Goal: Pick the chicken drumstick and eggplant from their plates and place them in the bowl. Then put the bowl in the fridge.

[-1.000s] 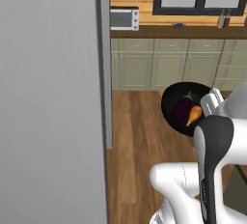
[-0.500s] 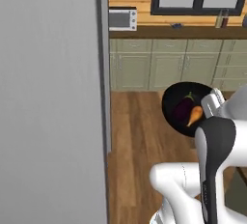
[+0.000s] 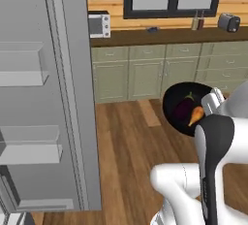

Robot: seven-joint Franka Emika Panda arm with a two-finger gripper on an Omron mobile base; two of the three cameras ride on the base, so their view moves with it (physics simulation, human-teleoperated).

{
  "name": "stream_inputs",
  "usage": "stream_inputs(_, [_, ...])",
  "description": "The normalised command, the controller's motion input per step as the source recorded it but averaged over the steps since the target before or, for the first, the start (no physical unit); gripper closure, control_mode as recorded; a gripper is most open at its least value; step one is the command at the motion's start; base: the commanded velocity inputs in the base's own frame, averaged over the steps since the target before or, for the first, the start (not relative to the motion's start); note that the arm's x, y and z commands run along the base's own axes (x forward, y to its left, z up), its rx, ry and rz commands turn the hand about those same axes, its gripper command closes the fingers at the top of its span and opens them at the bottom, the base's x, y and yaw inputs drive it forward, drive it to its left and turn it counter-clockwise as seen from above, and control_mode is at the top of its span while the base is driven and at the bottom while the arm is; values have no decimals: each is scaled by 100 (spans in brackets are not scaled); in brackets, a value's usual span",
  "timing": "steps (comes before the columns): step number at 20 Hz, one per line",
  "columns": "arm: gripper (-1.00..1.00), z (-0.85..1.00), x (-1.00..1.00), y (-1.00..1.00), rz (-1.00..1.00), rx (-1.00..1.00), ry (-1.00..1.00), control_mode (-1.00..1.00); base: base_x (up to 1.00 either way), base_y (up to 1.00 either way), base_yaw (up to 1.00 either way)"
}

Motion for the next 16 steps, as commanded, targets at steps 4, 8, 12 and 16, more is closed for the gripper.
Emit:
stream_inputs(4, [100, 0, 0, 0, 0, 0, 0, 100, 0, -4, 25])
stream_inputs(8, [100, 0, 0, 0, 0, 0, 0, 100, -2, -23, 58])
stream_inputs(12, [100, 0, 0, 0, 0, 0, 0, 100, -33, -53, 77])
stream_inputs(16, [100, 0, 0, 0, 0, 0, 0, 100, -49, -8, 83])
